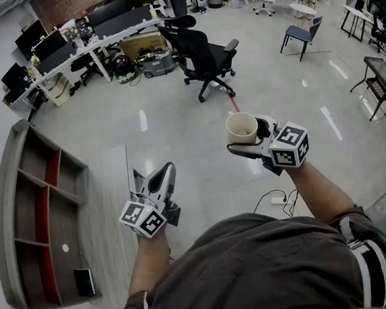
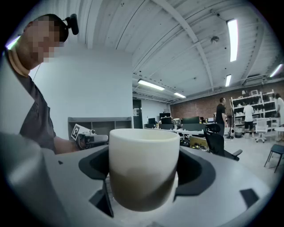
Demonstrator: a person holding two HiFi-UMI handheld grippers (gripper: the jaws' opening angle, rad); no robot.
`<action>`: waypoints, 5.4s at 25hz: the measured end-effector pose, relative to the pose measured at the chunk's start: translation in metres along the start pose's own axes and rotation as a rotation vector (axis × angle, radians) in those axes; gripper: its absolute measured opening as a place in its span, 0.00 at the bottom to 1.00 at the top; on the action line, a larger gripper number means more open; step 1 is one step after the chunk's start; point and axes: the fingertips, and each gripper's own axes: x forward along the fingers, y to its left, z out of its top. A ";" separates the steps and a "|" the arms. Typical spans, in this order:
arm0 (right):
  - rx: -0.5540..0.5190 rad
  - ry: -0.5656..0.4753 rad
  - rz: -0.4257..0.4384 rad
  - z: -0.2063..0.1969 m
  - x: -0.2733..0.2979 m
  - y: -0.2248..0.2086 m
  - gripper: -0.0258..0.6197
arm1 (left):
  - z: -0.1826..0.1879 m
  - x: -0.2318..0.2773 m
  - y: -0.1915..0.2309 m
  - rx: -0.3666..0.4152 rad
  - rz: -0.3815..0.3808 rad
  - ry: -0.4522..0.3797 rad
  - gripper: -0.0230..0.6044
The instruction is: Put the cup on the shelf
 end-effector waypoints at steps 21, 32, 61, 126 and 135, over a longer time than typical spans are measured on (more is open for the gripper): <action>0.020 -0.022 0.054 0.003 -0.023 -0.035 0.70 | -0.011 0.039 -0.016 0.019 0.033 0.001 0.03; 0.005 -0.023 0.121 0.005 -0.050 -0.074 0.70 | -0.025 0.079 -0.045 0.025 0.082 -0.007 0.03; 0.043 -0.060 0.053 0.086 0.371 -0.153 0.70 | 0.096 0.080 0.391 0.027 -0.065 0.026 0.03; -0.218 -0.111 0.982 0.299 0.811 0.019 0.69 | 0.333 -0.165 0.566 0.396 0.991 -0.112 0.03; -0.245 -0.114 1.231 0.317 0.817 0.207 0.69 | 0.353 -0.275 0.497 0.431 1.208 -0.122 0.03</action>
